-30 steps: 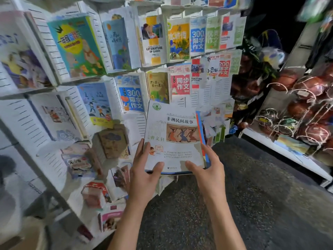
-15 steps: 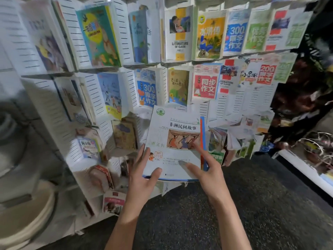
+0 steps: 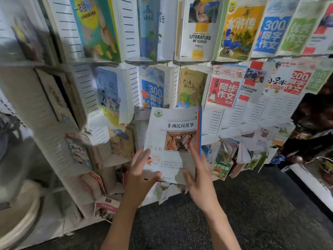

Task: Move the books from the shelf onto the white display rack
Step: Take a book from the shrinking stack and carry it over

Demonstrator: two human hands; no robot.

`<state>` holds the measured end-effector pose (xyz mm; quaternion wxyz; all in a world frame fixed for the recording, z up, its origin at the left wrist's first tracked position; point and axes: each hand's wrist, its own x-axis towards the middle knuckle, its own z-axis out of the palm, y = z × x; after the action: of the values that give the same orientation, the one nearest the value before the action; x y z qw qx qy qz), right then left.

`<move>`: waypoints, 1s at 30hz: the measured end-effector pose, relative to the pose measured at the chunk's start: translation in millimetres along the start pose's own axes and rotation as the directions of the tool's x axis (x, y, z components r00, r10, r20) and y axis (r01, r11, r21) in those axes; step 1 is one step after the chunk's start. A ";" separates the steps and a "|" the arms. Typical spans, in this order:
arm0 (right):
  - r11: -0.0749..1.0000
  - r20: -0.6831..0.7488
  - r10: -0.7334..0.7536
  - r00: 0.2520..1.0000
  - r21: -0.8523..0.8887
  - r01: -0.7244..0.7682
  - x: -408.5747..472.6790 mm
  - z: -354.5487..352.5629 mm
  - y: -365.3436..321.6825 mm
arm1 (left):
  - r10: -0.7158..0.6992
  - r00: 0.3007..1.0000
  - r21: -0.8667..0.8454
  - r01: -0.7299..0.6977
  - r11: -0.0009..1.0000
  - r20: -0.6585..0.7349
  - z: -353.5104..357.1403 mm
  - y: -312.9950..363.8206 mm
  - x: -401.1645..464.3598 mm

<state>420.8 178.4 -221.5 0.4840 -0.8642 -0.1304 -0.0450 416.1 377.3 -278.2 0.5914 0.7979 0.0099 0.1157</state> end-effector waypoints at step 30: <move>0.999 0.055 -0.035 0.998 -0.023 0.037 114.9 114.8 218.3 | -0.263 0.965 0.161 0.258 0.953 0.009 90.8 -199.4 107.7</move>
<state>584.4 188.1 -438.7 0.4691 -0.8682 -0.1584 -0.0317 563.0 368.1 -473.1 0.5363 0.8358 0.1151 0.0234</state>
